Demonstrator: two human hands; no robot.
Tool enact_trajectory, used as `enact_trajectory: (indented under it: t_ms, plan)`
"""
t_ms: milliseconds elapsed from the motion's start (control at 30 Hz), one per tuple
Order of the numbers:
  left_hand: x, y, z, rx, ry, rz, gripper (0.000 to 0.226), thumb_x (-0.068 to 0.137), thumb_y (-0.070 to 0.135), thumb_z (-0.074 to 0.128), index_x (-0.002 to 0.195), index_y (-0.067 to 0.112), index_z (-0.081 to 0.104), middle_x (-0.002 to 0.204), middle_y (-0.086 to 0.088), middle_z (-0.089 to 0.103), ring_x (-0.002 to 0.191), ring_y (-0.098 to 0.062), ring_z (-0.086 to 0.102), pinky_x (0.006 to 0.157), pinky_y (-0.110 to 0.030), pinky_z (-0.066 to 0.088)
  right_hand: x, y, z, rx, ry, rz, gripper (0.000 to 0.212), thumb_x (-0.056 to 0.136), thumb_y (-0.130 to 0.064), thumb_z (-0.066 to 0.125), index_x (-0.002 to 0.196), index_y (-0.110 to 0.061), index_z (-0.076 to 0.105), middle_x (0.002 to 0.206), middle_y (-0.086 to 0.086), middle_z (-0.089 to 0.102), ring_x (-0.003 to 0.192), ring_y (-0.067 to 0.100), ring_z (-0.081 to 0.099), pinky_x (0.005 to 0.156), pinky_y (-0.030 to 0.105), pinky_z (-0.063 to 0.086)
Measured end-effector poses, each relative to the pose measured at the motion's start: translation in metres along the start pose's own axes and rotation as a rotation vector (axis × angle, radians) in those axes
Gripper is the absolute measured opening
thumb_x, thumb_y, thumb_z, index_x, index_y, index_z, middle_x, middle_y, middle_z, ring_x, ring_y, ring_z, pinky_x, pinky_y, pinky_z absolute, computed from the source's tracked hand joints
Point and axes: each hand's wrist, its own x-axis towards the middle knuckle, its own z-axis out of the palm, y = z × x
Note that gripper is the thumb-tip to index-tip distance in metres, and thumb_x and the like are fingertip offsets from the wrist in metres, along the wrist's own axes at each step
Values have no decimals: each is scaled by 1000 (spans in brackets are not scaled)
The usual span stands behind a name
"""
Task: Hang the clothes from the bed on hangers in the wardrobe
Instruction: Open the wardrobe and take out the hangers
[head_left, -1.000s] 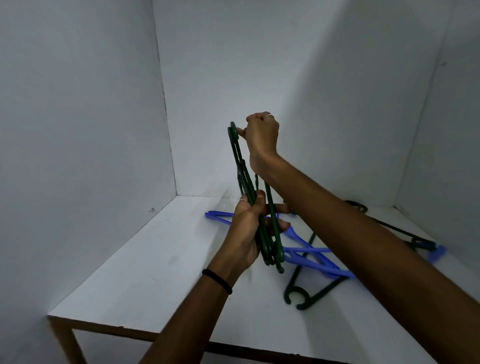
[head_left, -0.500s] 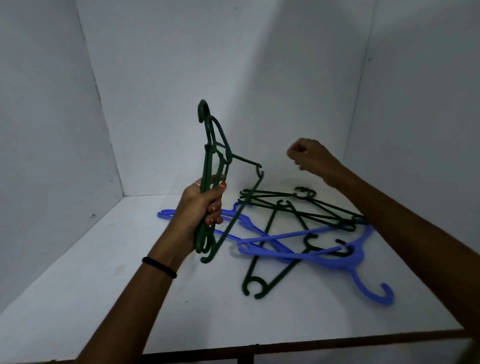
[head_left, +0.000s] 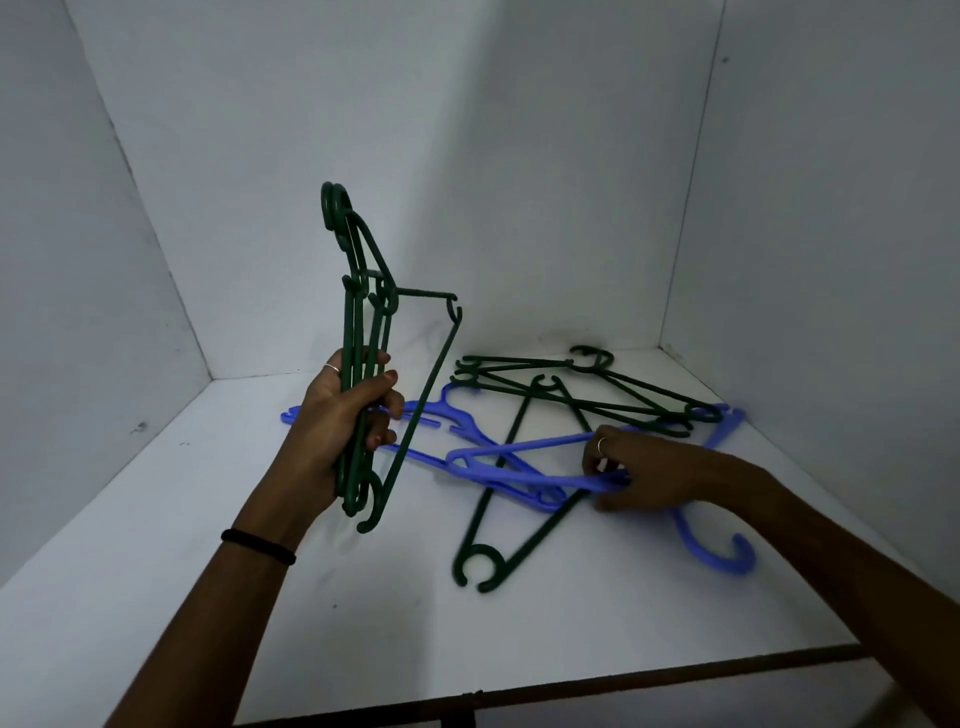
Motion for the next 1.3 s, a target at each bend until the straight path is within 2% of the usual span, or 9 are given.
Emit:
enact_trajectory:
  t_ms: [133, 267, 433, 567, 700, 900, 1033, 1133, 1300]
  plan:
    - [-5, -1, 2, -11, 4, 10, 14, 96, 10, 49, 109, 15, 53, 74, -6, 67, 46, -13, 49, 53, -24, 50, 7, -5, -23, 16, 159, -26, 25, 87, -37, 66, 106, -21, 60, 98, -5, 57, 92, 13, 57, 80, 26, 48]
    - [-6, 1, 6, -9, 29, 39, 17, 95, 12, 51, 111, 16, 53, 84, -4, 70, 54, -15, 57, 60, -27, 55, 13, -7, -43, 220, 307, -81, 13, 85, -33, 70, 91, -25, 62, 82, -9, 60, 74, 9, 59, 67, 23, 48]
    - [-12, 2, 4, -14, 111, 75, 20, 96, 11, 51, 116, 12, 52, 88, -5, 70, 60, -16, 60, 62, -27, 56, 21, -32, -62, 726, 394, -107, 12, 86, -20, 70, 94, -13, 65, 69, -1, 58, 48, 4, 47, 47, 19, 38]
    - [-19, 6, 4, -27, 100, 74, 17, 98, 12, 47, 114, 15, 50, 99, -6, 73, 77, -21, 71, 67, -28, 58, 33, -75, -85, 1027, 488, -124, 10, 87, -17, 69, 91, -10, 65, 62, 0, 54, 49, 7, 47, 46, 16, 38]
    - [-26, 4, 12, -55, 65, 61, 24, 98, 15, 46, 122, 15, 48, 110, -4, 71, 99, -26, 69, 79, -34, 58, 42, -128, -102, 1236, 423, -198, 9, 92, -19, 64, 91, -11, 60, 57, -1, 49, 44, 9, 43, 43, 18, 38]
    - [-38, 10, 23, -163, 29, 64, 39, 87, 30, 51, 126, 23, 51, 118, -8, 68, 104, -32, 67, 85, -41, 57, 58, -186, -115, 1590, 420, -275, 21, 97, -16, 55, 78, -11, 48, 58, 4, 42, 47, 13, 34, 42, 22, 35]
    - [-47, 17, 23, -156, 18, 100, 37, 92, 27, 48, 128, 22, 47, 120, -7, 67, 99, -39, 67, 84, -44, 57, 72, -195, -119, 1924, 385, -174, 21, 98, -11, 52, 77, -9, 48, 59, 3, 40, 41, 10, 33, 40, 22, 31]
    - [-55, 21, 23, -60, 16, 131, 28, 94, 23, 48, 122, 22, 48, 118, -4, 68, 80, -30, 71, 69, -33, 59, 81, -193, -118, 2126, 322, -109, 19, 99, -10, 49, 80, -8, 48, 61, 4, 40, 36, 9, 31, 36, 21, 30]
    - [-62, 19, 27, 45, 56, 122, 40, 88, 23, 56, 127, 18, 45, 115, -7, 69, 53, -16, 56, 48, -25, 47, 86, -181, -108, 2109, 206, -101, 17, 100, -16, 49, 86, -7, 51, 68, 7, 49, 54, 14, 46, 53, 24, 44]
